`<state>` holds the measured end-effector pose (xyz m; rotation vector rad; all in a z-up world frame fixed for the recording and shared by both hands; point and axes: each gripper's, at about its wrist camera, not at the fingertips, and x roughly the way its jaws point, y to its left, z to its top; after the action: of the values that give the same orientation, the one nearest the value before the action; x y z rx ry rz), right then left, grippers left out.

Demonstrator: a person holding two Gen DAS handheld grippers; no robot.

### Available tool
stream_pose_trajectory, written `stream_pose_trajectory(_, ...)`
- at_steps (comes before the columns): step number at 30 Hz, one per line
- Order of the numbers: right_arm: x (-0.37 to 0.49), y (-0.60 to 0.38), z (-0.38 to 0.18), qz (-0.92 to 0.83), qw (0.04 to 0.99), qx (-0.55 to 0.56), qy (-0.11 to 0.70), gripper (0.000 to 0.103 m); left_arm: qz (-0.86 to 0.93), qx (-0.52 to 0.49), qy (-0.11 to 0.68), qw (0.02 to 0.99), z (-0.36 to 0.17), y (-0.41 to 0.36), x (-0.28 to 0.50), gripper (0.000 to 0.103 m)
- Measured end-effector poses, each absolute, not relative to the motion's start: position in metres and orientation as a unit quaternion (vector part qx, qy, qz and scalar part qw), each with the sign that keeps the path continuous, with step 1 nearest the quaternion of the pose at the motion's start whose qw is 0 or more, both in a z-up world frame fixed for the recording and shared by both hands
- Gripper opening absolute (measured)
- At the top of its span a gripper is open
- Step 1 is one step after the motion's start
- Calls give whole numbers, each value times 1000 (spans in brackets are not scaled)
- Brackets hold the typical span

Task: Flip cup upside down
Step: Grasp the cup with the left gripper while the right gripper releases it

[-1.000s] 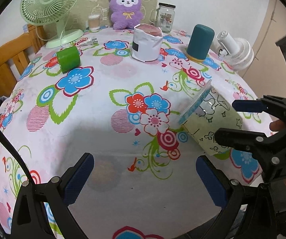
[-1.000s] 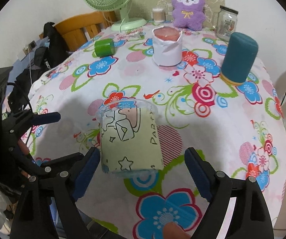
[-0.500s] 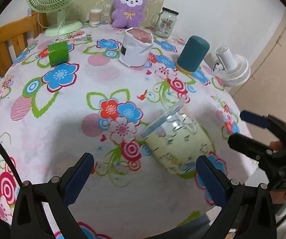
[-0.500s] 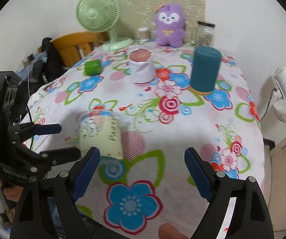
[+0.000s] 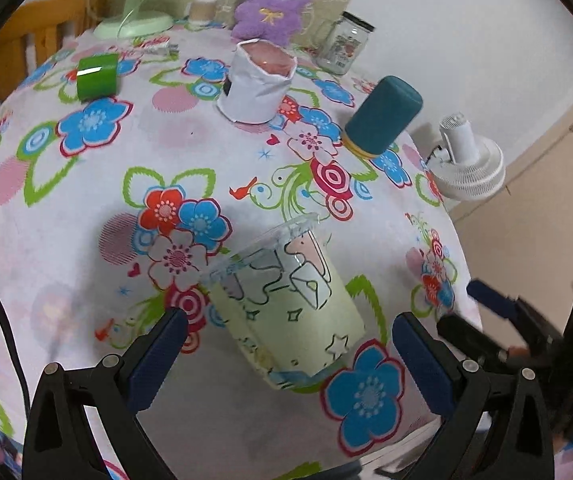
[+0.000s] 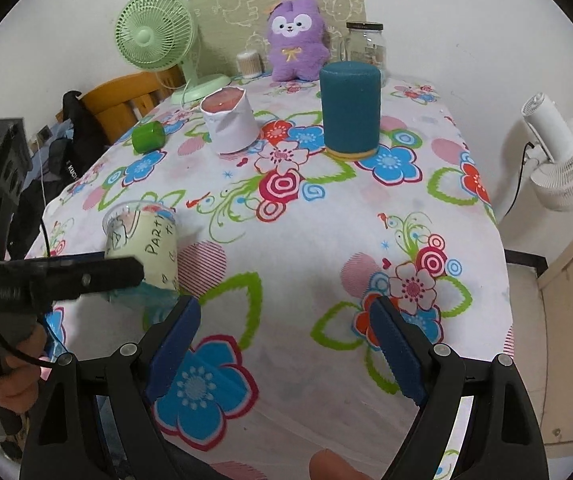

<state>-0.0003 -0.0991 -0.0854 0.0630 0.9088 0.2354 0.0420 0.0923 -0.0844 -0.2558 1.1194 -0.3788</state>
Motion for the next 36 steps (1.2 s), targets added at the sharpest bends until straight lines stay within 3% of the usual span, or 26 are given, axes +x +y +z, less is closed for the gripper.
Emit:
stream_pose_trajectory(21, 2, -129, -107, 110, 891, 76, 433, 88, -72, -178, 568, 800, -109, 78, 57, 103)
stream_pose_trajectory(23, 1, -132, -108, 111, 891, 81, 433, 88, -67, -166, 566, 805, -109, 76, 57, 99)
stream_pose_trajectory(29, -1, -136, -110, 110, 891, 92, 430, 88, -58, -154, 565, 809, -107, 78, 56, 71)
stream_pose_trajectory(36, -4, -133, -110, 124, 889, 103, 428, 88, -76, -124, 586, 797, -102, 83, 61, 68)
